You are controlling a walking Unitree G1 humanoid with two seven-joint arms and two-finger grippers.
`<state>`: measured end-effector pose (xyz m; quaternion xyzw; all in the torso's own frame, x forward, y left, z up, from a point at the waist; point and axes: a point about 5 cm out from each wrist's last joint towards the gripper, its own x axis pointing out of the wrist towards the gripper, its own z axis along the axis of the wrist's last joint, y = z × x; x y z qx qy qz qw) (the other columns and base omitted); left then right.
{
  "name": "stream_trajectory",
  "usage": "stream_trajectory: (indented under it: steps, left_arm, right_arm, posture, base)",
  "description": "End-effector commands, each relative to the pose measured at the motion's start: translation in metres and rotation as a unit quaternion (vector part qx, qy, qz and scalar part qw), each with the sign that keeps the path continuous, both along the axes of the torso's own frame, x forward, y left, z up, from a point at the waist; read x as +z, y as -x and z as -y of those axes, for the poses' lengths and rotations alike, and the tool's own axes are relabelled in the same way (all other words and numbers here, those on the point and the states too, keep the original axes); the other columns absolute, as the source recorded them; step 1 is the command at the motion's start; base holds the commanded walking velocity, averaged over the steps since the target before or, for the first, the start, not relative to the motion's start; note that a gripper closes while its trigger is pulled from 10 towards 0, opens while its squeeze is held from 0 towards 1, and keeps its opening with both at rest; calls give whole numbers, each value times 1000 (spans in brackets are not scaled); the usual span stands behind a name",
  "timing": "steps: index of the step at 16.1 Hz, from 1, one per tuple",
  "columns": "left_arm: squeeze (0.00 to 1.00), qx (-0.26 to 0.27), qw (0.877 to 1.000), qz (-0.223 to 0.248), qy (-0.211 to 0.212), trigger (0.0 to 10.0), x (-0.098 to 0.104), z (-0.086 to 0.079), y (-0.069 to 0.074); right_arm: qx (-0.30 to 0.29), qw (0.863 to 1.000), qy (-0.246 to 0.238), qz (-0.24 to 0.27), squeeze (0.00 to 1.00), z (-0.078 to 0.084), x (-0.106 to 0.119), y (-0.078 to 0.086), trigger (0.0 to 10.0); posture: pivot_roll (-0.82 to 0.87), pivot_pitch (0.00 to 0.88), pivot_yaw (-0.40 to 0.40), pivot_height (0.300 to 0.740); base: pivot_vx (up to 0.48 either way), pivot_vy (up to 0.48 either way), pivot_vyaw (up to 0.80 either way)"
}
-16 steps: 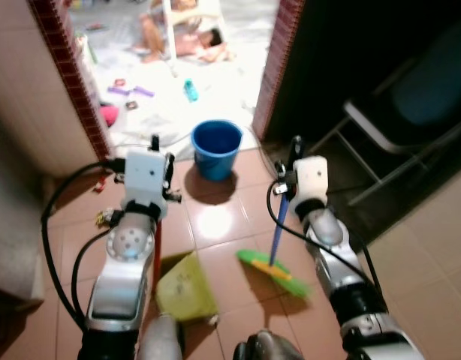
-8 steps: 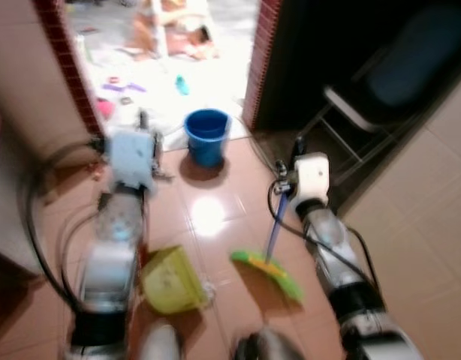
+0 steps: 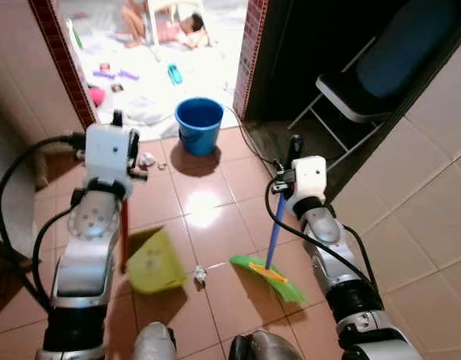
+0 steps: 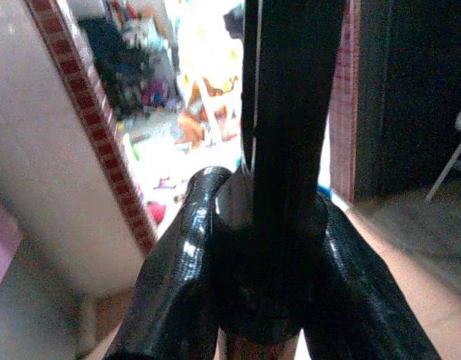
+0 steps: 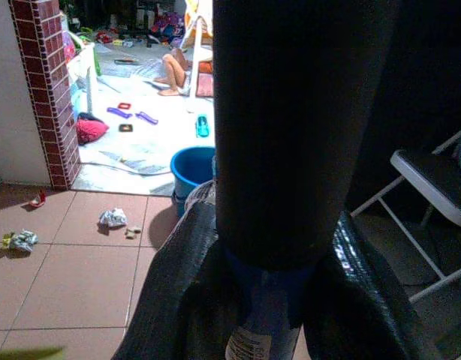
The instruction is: Sweep floor
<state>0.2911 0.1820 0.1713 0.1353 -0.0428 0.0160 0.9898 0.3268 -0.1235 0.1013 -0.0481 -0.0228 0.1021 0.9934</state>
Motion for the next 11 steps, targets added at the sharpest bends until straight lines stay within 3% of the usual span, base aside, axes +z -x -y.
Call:
stream_trajectory:
  steps: [1,4,6,8,11]
  left_arm:
    - [0,-1,1000,27,-12,10000,9,-2,-1]
    - [0,-11,1000,17,-20,10000,-9,2,-5]
    - [0,-16,999,25,-17,10000,-21,8,-10]
    - [0,-7,1000,19,5,10000,-30,14,-18]
    - [0,-12,999,42,5,10000,-28,30,-31]
  right_arm:
    - [1,1000,4,5,0,1,5,-3,10000]
    - [-6,1000,-2,2,0,2,5,-3,10000]
    - [-32,999,-32,-8,0,4,9,-9,10000]
    - [-59,997,-56,-1,0,7,20,-17,10000]
    - [-91,993,-66,15,0,15,37,-29,10000]
  posture:
    - [22,93,-92,740]
    - [12,98,-91,740]
    - [12,98,-91,740]
    - [-8,91,-90,740]
    - [-35,82,-89,740]
  base:
    - [0,0,0]
    - [0,0,0]
    - [0,0,0]
    - [0,0,0]
    - [0,0,0]
